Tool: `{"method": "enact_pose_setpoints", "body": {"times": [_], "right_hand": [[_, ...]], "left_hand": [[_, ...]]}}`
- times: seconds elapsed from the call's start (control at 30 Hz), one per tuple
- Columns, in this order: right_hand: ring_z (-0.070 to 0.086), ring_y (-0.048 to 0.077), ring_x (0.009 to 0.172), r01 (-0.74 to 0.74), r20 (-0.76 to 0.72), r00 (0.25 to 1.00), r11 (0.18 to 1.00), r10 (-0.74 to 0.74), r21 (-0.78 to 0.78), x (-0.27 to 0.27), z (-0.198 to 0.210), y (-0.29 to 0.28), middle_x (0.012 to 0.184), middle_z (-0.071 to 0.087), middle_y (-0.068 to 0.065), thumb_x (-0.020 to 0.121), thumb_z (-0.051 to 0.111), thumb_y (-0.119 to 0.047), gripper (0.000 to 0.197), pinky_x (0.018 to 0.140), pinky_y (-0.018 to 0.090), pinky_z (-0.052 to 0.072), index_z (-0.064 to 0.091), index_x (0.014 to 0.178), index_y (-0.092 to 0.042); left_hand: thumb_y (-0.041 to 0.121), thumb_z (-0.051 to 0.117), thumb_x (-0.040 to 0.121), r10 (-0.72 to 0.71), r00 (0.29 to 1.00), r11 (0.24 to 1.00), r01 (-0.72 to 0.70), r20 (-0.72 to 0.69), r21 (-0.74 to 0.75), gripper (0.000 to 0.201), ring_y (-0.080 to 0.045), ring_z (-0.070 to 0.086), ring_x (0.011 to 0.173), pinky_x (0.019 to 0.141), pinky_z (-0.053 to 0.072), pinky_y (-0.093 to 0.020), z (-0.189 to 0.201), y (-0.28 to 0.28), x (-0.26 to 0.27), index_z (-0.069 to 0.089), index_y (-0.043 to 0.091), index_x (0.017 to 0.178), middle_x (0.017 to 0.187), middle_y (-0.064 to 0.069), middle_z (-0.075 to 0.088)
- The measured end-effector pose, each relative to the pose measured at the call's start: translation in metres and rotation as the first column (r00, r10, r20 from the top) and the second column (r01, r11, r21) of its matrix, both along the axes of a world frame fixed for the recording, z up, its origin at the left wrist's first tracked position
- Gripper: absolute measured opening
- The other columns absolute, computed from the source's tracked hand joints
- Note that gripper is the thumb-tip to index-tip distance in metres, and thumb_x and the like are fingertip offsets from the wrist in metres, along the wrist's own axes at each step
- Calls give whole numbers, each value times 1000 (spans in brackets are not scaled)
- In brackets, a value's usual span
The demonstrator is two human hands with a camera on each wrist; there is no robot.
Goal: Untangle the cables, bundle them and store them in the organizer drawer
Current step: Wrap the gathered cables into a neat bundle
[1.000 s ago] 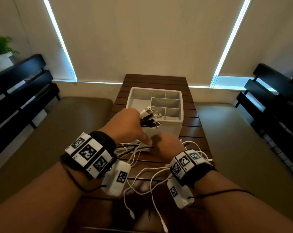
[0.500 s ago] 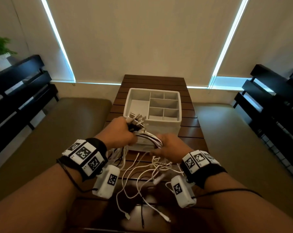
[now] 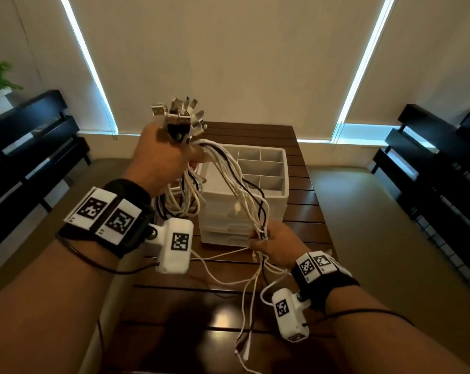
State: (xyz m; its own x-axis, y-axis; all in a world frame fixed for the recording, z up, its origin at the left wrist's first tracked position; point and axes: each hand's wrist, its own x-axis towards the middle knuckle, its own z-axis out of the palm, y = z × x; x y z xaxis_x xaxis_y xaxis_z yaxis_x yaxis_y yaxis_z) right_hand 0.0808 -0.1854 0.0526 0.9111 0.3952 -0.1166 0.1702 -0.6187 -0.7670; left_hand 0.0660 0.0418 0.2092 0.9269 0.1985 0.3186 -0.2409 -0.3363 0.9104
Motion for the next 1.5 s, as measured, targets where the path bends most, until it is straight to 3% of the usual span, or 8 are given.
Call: {"method": "enact_pose_setpoints", "body": {"times": [0.23, 0.37, 0.5, 0.73, 0.9, 1.13, 1.27, 1.5], "right_hand": [[61, 25, 57, 205, -410, 912, 900, -32, 385, 0, 22, 14, 62, 59, 8, 91, 60, -10, 7, 53, 30, 52, 60, 85, -9], [63, 23, 67, 234, -230, 959, 918, -164, 321, 10, 21, 14, 67, 68, 3, 86, 65, -12, 16, 79, 49, 53, 70, 71, -17], [62, 7, 65, 164, -180, 975, 971, -132, 175, 3, 24, 16, 63, 67, -9, 89, 64, -19, 9, 64, 22, 50, 70, 82, -16], [68, 28, 65, 464, -522, 850, 570, -70, 679, 2, 44, 30, 79, 68, 24, 97, 52, -17, 30, 59, 40, 59, 63, 82, 6], [61, 16, 70, 156, -143, 979, 986, -146, 65, 13, 21, 42, 83, 65, 13, 96, 55, -28, 30, 62, 22, 47, 68, 88, -2], [66, 21, 74, 215, -157, 956, 955, -249, -205, 13, -16, 26, 76, 67, 3, 76, 76, -29, 16, 64, 28, 51, 66, 73, -17], [61, 23, 97, 291, -93, 941, 917, -326, -274, 2, -13, 23, 106, 61, 0, 53, 88, -36, 60, 84, 43, 54, 55, 102, -23], [61, 28, 104, 42, -56, 994, 822, -89, -567, -23, 8, 44, 115, 62, 9, 83, 61, -35, 37, 81, 34, 51, 58, 112, -12]], "left_hand": [[-6, 75, 71, 44, 994, 999, -44, 95, 0, 33, -4, 57, 48, 49, 47, -21, 16, 2, -4, 56, 20, 64, 51, 11, 60], [-1, 76, 69, 116, 986, 993, -112, 118, -34, 27, -9, 54, 43, 46, 44, -23, 24, 14, -2, 56, 15, 59, 48, 8, 59], [7, 77, 67, 139, 970, 990, -137, 201, -20, 27, -9, 53, 45, 48, 43, -21, 33, 12, -3, 55, 19, 57, 53, 7, 58], [13, 76, 69, 153, 964, 988, -149, 217, -34, 25, -6, 53, 41, 45, 40, -18, 48, 13, -2, 58, 20, 54, 46, 11, 59], [19, 77, 64, 101, 974, 990, -119, 204, 81, 24, -16, 52, 47, 47, 42, -27, 40, 19, -5, 61, 2, 68, 60, -7, 62], [-8, 75, 67, 37, 997, 995, -43, 64, 93, 41, 2, 61, 64, 55, 48, -21, 9, 30, -11, 65, 24, 89, 77, 13, 67], [-6, 75, 71, 9, 999, 992, -3, -44, 124, 38, 10, 60, 59, 58, 46, -13, -6, 24, -15, 63, 29, 81, 62, 26, 65], [4, 81, 67, 46, 969, 982, 1, -244, 188, 22, -18, 67, 71, 71, 57, -40, -45, 33, -2, 69, 18, 77, 79, -7, 72]]}}
